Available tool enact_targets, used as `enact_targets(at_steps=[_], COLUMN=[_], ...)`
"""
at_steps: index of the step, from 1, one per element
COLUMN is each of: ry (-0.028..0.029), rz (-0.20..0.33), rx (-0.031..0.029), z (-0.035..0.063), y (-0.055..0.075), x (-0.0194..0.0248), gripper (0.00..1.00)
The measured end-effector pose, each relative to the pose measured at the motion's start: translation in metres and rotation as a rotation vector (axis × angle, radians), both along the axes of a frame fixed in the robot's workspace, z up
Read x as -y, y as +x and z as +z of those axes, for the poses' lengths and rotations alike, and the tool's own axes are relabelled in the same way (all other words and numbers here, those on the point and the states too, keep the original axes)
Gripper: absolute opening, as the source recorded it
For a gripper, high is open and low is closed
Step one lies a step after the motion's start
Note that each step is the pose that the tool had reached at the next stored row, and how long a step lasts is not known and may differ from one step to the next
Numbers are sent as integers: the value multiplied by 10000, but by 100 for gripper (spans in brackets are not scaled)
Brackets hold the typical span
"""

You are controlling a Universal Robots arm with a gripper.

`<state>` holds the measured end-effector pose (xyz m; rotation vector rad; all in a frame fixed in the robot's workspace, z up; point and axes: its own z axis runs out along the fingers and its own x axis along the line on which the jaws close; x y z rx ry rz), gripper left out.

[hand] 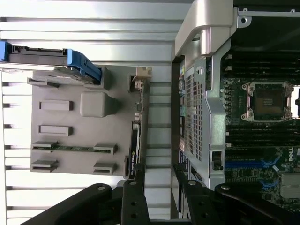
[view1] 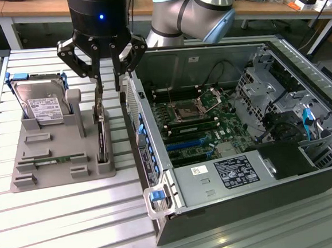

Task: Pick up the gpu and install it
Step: 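Pick up the gpu and move the gpu toward the slot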

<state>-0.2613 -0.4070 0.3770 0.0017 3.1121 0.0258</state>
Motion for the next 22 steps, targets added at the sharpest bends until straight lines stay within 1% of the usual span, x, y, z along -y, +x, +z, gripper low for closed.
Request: enact_targets(at_steps=[11, 22], ry=[0, 0], rz=[0, 0], rx=[0, 0], z=[-31, -89], y=[0, 0], x=[0, 0], gripper=[36, 36])
